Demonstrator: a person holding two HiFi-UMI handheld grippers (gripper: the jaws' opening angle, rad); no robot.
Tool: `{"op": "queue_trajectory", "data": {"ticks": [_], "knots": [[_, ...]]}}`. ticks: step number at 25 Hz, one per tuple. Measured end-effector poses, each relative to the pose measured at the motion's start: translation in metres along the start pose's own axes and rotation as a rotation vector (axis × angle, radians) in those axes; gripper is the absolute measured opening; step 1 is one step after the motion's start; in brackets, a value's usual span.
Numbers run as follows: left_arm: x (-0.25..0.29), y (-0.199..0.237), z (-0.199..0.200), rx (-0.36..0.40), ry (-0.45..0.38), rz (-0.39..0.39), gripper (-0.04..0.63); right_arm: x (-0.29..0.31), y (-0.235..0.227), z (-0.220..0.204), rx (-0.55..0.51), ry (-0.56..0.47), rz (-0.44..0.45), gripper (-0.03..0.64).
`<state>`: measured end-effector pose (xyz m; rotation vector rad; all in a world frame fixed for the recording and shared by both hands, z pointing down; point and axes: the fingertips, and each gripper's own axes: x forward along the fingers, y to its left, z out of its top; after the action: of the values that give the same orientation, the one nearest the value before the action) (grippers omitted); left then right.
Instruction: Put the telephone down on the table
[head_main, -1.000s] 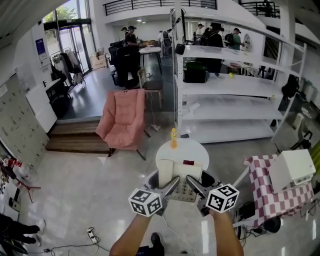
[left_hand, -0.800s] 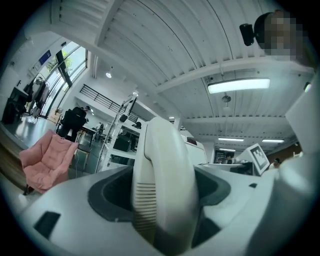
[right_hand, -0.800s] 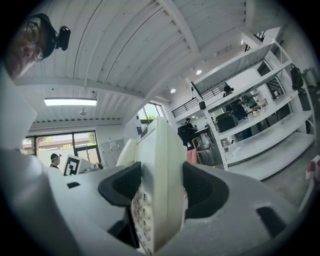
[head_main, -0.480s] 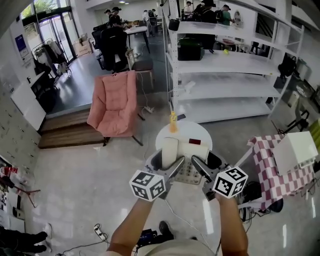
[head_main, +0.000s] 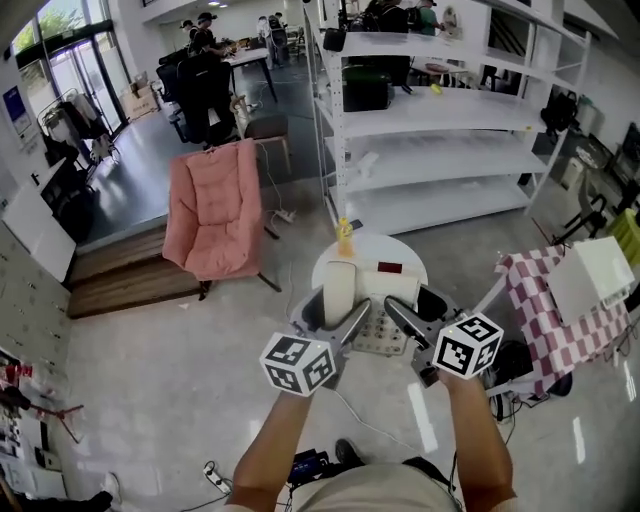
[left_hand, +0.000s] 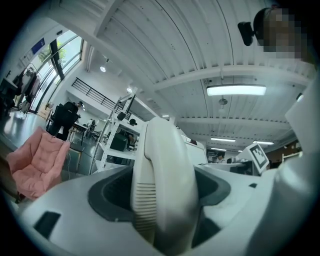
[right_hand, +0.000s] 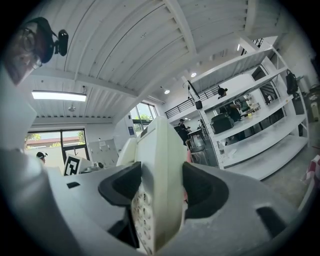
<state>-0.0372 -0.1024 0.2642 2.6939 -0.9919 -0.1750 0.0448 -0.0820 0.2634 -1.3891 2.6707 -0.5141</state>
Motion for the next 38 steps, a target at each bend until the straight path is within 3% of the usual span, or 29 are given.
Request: {"op": "queue_trajectory", "data": {"ticks": [9,21,38], "knots": [[0.001,0.028,-0.010,-0.024,-0.013,0.020,0.348,0.027,-0.004,-0.012,-0.003,0.032,0.010,0.250],[0.004,0.075,0.002,0.006,-0.017,0.113,0.348,0.081,-0.006,-0.009,0.005,0.046,0.114,0.249],[0.085,0.137,-0.012,-0.010,0.005,0.184,0.345,0.147,-0.091,-0.005,0.045,0.090,0.168,0.249]]}}
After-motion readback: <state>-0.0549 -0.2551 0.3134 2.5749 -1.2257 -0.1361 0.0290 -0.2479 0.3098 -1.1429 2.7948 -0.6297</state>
